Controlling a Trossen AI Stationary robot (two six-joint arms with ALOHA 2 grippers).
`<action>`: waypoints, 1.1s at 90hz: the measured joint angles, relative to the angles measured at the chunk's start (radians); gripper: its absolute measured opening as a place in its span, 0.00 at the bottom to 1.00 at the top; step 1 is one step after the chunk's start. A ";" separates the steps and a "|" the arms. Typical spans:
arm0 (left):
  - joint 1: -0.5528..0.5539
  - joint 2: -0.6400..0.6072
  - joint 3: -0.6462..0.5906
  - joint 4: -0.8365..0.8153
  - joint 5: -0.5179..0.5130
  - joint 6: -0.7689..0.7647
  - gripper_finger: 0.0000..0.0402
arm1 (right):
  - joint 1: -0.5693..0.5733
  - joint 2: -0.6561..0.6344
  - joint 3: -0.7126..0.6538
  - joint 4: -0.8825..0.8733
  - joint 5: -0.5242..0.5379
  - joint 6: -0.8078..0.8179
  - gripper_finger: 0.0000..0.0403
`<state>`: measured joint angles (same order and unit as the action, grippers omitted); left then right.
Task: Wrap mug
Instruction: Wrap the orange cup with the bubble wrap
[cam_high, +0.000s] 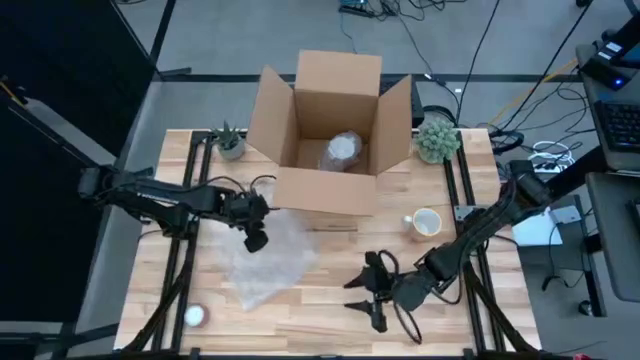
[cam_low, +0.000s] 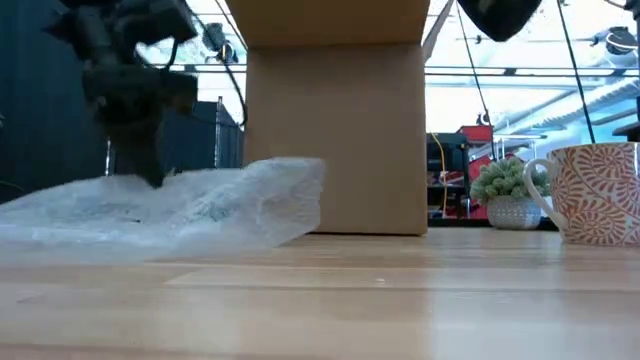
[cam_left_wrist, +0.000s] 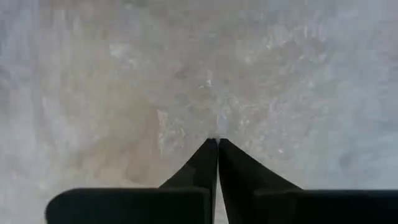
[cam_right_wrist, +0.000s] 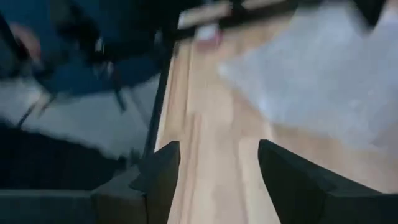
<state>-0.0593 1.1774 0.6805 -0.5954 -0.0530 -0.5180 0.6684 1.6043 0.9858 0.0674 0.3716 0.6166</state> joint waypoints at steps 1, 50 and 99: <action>-0.006 0.000 0.006 0.000 0.000 0.000 0.00 | 0.002 0.004 0.001 -0.008 -0.016 0.013 0.49; -0.316 0.001 0.220 0.157 -0.003 -0.062 0.00 | 0.034 0.033 0.054 -0.242 -0.050 0.059 0.41; -0.467 0.374 0.219 0.702 -0.004 -0.065 0.00 | -0.076 0.016 0.205 -0.083 -0.033 -0.296 0.41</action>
<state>-0.5266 1.5518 0.8997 0.1069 -0.0571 -0.5834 0.5921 1.6207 1.1912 -0.0160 0.3382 0.3206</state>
